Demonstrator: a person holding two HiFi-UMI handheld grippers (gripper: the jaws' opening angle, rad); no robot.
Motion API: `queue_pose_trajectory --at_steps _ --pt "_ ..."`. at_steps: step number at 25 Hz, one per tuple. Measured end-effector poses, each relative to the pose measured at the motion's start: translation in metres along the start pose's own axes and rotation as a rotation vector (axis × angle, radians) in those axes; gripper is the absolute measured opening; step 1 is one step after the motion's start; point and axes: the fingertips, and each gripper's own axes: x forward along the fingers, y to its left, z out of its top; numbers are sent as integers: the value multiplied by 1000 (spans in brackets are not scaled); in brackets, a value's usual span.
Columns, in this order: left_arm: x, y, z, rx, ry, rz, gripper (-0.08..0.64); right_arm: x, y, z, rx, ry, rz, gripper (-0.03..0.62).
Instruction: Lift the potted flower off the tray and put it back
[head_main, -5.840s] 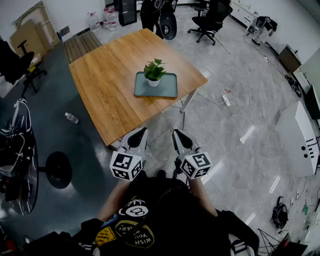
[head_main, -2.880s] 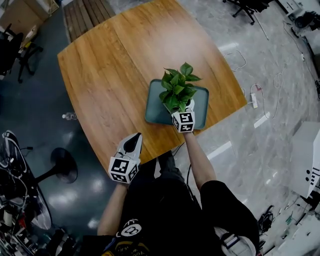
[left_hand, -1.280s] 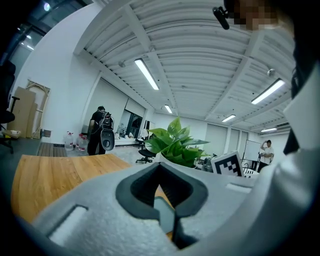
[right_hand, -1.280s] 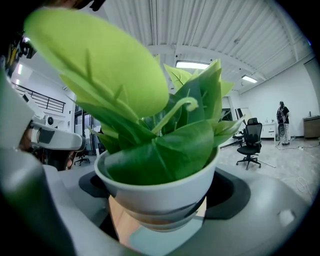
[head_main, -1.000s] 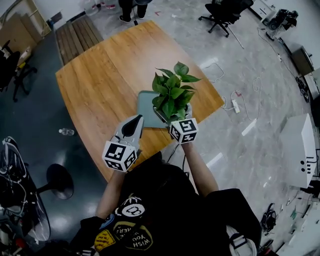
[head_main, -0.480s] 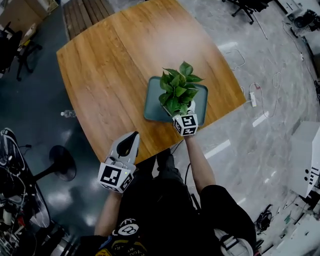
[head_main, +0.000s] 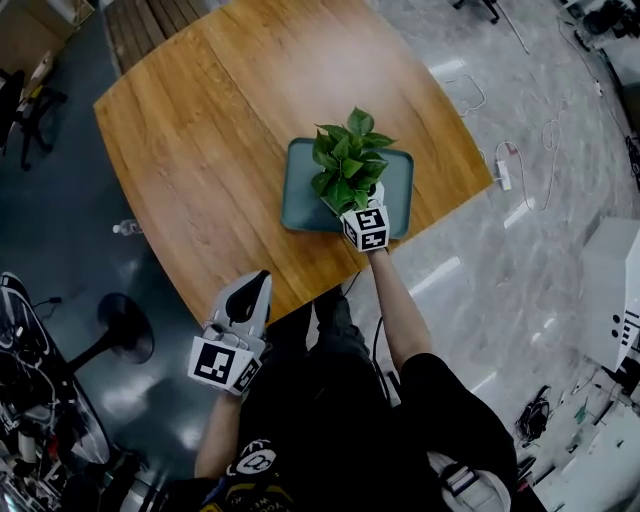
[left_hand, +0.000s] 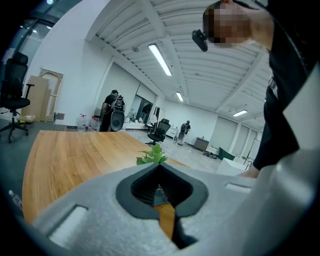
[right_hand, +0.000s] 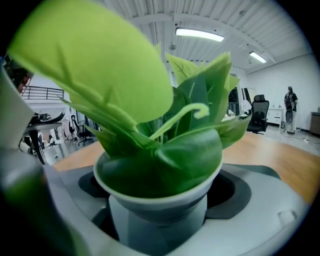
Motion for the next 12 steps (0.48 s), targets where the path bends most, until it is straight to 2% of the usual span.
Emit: queue_pose_trajectory --at_steps 7,12 --pt "3 -4 8 6 -1 -35 -2 -14 10 -8 11 39 67 549" --pt "3 -8 9 6 1 -70 -2 -56 13 -24 77 60 47 554"
